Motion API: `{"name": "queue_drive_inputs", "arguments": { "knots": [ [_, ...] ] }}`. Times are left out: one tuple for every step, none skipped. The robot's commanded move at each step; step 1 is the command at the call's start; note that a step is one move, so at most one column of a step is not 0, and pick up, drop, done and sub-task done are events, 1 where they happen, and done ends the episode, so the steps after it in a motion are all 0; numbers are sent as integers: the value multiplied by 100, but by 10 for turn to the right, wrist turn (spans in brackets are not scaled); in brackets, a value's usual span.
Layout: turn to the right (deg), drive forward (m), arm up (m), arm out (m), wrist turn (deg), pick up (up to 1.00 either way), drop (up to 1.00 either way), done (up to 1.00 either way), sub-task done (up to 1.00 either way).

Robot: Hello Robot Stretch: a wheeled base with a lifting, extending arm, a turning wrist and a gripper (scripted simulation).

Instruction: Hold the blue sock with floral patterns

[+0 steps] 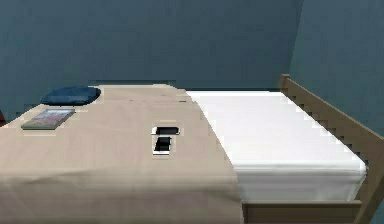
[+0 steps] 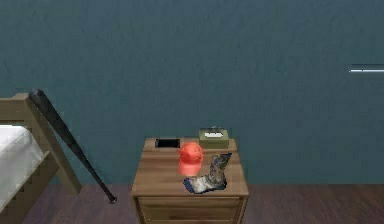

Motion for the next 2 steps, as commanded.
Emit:
{"name": "queue_drive_inputs", "arguments": {
  "knots": [
    [0, 0, 50, 0, 0, 0, 0, 0, 0],
    [0, 0, 14, 0, 0, 0, 0, 0, 0]
  ]
}}
